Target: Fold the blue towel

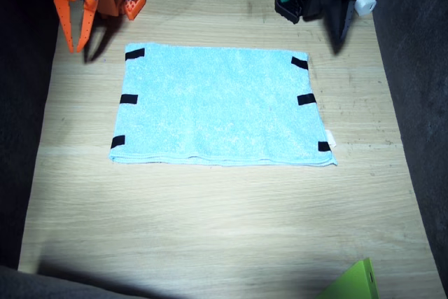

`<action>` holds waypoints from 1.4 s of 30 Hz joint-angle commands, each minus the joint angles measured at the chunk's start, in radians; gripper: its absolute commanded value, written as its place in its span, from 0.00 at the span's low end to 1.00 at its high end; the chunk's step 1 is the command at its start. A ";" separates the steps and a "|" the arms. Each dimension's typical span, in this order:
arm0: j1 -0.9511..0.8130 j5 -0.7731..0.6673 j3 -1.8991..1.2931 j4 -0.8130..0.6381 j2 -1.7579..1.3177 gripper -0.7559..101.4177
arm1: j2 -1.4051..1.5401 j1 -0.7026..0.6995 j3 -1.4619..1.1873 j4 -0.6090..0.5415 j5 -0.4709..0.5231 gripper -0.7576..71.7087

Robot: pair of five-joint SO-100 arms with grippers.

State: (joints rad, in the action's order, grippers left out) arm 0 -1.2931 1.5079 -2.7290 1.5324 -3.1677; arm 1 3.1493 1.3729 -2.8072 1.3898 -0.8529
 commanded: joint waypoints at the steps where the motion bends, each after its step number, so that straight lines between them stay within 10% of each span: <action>1: -0.015 0.011 0.003 0.009 -0.006 0.01 | -0.002 0.041 -0.028 0.040 0.206 0.01; 11: -0.037 0.002 0.003 0.008 -0.006 0.01 | 0.002 -0.252 -0.012 -0.124 -0.147 0.04; 23: -0.071 0.002 -0.003 -0.025 -0.006 0.01 | 0.002 -0.239 0.000 -0.080 -0.023 0.21; 42: -0.023 -0.077 0.003 -0.018 0.006 0.00 | -0.225 -0.077 0.170 -0.126 -0.281 0.22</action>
State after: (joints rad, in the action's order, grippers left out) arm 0 -1.3054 1.4404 -2.7290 1.5094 -3.1677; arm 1 3.0373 1.2548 -2.7059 1.3054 -1.0845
